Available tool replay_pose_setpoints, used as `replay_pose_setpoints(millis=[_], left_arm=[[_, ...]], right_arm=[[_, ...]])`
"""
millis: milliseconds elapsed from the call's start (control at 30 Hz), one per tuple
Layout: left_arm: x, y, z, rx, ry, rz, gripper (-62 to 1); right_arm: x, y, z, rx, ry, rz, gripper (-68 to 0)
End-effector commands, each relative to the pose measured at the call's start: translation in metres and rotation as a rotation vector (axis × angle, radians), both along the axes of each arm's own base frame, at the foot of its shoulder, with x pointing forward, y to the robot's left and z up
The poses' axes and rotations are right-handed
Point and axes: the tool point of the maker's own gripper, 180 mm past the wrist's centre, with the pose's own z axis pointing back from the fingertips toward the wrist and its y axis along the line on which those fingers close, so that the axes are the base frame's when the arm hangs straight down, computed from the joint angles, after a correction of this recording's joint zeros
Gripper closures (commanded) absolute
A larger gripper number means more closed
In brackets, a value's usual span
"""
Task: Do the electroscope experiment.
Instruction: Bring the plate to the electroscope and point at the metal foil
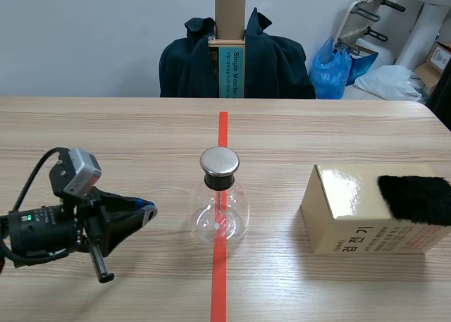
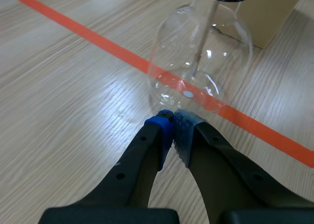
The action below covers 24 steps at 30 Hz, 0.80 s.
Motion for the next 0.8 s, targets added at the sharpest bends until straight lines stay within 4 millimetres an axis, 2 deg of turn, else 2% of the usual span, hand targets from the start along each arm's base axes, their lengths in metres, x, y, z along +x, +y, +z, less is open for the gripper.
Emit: replay_pose_setpoints(millis=[0, 333, 500, 600, 767], left_arm=[[0.004, -0.008, 0.014, -0.045, -0.040, -0.012, -2.7], [0.003, -0.030, -0.004, -0.028, -0.038, -0.033, -2.7], [0.003, -0.034, -0.006, -0.025, -0.046, -0.025, -2.7], [0.006, -0.033, -0.006, -0.019, -0.057, -0.011, -2.7], [0.006, -0.032, -0.006, -0.015, -0.059, -0.009, -2.7]], right_arm=[[-0.004, 0.002, 0.020, -0.022, -0.091, 0.014, -0.8], [-0.008, 0.028, 0.016, -0.075, -0.086, 0.144, -0.8], [0.007, 0.039, 0.009, -0.028, -0.022, 0.186, -0.8], [0.012, 0.052, 0.004, -0.010, -0.002, 0.226, -0.8], [0.015, 0.080, -0.027, -0.052, 0.067, 0.299, -0.8]])
